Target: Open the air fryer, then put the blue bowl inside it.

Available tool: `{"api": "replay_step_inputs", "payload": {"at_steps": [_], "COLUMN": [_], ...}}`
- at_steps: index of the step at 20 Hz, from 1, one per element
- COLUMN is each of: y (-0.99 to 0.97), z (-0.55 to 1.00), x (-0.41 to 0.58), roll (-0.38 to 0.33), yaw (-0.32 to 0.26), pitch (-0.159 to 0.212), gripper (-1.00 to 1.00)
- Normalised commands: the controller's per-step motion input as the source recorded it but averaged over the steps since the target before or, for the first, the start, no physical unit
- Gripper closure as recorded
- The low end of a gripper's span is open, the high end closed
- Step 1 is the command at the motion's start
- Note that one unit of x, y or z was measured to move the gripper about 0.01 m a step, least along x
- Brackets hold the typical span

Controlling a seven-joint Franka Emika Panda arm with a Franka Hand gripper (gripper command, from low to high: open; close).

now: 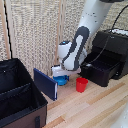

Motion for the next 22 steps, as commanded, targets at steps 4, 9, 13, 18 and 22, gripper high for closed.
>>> {"api": "replay_step_inputs", "payload": {"at_steps": [4,9,13,18,22], "y": [-0.02,-0.01,-0.02,-0.11,-0.18], "z": [0.82,0.86,0.95,0.90,0.89], "x": [0.020,0.183,0.260,0.279,0.276], "roll": [0.126,0.115,0.035,-0.027,-0.045], "yaw": [0.038,0.008,-0.119,-0.217,-0.267], "pitch": [0.047,0.003,0.000,0.000,0.038], "gripper": [1.00,1.00,1.00,1.00,1.00]}}
